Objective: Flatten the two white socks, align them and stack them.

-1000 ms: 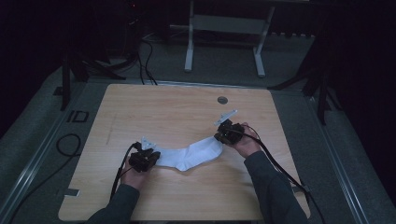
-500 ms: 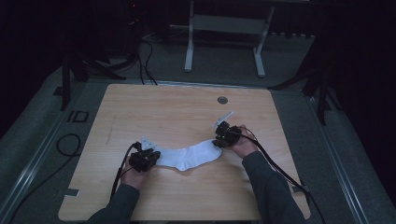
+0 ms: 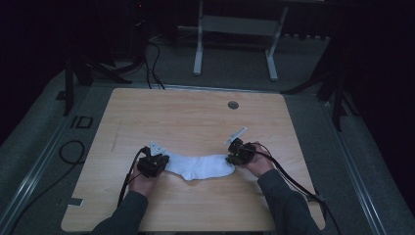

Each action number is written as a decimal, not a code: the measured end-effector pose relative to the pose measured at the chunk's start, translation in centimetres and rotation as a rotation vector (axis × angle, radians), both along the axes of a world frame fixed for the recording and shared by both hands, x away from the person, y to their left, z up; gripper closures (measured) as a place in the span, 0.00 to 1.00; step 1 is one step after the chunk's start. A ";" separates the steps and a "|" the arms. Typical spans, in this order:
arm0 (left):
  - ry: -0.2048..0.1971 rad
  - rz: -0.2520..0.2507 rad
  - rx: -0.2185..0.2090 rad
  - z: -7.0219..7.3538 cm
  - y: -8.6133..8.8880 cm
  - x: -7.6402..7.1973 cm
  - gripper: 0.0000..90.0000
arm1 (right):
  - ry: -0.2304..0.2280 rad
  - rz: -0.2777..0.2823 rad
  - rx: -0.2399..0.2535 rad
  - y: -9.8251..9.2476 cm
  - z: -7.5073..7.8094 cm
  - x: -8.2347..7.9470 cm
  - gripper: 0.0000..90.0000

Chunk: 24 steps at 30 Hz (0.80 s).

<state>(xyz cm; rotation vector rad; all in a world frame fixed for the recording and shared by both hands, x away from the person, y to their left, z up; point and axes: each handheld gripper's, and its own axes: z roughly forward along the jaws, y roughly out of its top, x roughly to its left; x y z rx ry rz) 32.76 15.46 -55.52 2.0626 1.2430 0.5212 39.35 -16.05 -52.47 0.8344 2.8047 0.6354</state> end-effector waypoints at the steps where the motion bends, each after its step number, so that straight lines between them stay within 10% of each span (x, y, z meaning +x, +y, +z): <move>1: -0.003 0.002 -0.003 0.0 0.0 0.1 0.98 | 0.001 0.006 -0.001 0.0 0.0 -0.3 0.91; 24: -0.066 0.016 -0.057 1.4 1.3 -0.3 0.94 | -0.080 -0.074 0.169 -2.0 2.1 -0.8 0.60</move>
